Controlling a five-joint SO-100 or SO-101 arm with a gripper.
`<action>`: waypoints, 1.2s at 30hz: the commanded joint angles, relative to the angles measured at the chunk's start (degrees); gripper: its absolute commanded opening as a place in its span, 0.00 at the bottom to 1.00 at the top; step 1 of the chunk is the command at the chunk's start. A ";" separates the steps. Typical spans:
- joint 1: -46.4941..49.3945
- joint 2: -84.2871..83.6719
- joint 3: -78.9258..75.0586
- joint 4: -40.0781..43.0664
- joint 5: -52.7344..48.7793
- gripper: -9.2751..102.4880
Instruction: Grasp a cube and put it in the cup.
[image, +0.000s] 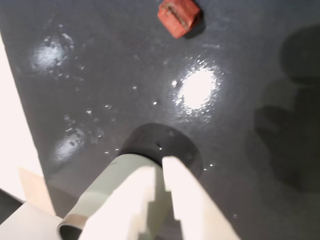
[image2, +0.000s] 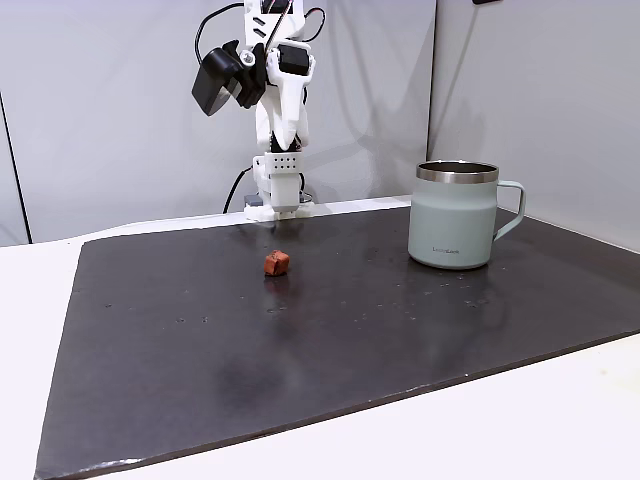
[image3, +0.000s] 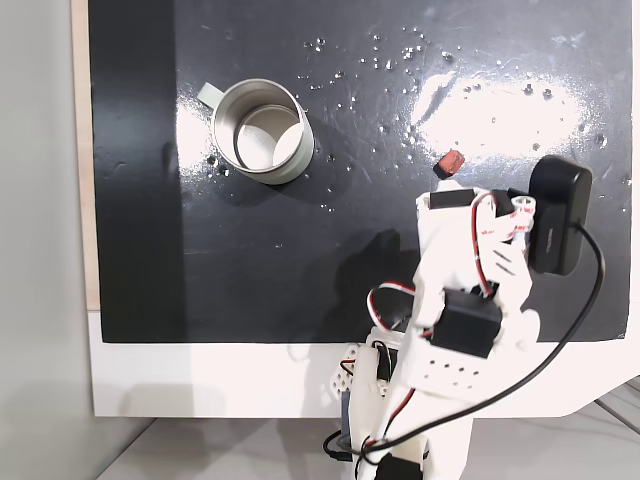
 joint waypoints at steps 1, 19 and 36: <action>0.97 -4.57 -6.94 1.58 -2.90 0.08; 3.43 -29.79 -29.88 12.83 -15.73 0.09; 2.90 -55.90 -61.17 25.31 -21.62 0.09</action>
